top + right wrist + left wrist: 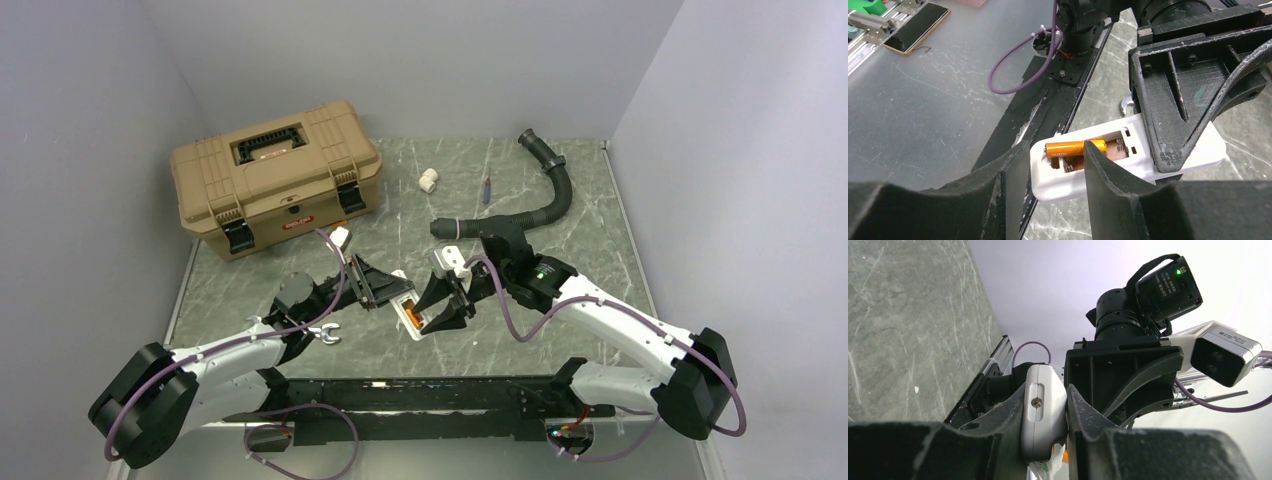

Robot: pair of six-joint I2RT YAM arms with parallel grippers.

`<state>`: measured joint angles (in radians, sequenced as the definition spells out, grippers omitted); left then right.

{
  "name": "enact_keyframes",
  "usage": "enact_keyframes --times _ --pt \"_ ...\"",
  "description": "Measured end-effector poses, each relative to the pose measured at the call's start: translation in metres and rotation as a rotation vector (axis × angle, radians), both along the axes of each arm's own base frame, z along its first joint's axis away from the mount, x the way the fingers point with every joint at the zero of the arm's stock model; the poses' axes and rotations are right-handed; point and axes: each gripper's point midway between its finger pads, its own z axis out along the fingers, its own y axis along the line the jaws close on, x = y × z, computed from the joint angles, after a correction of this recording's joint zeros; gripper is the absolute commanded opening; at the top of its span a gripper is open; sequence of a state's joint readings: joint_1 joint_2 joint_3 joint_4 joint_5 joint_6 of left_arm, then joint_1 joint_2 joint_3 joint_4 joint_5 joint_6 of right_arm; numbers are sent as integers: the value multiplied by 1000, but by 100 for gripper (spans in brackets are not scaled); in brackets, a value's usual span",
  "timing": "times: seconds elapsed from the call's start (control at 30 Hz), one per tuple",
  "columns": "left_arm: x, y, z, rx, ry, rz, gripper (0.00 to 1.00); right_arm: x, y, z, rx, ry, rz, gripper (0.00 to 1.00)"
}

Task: Load the batteries into the remote control
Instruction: Load the battery into the remote control.

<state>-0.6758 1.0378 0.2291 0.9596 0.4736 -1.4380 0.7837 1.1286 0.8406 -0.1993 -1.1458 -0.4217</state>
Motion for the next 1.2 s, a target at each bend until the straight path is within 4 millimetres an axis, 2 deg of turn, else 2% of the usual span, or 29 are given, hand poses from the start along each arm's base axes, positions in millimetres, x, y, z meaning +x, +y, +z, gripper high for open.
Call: enact_keyframes --times 0.33,1.2 --pt "0 0 0 2 -2 0 0 1 1 0 2 0 6 43" --pt "0 0 -1 5 0 0 0 4 4 -1 -5 -8 21 30"
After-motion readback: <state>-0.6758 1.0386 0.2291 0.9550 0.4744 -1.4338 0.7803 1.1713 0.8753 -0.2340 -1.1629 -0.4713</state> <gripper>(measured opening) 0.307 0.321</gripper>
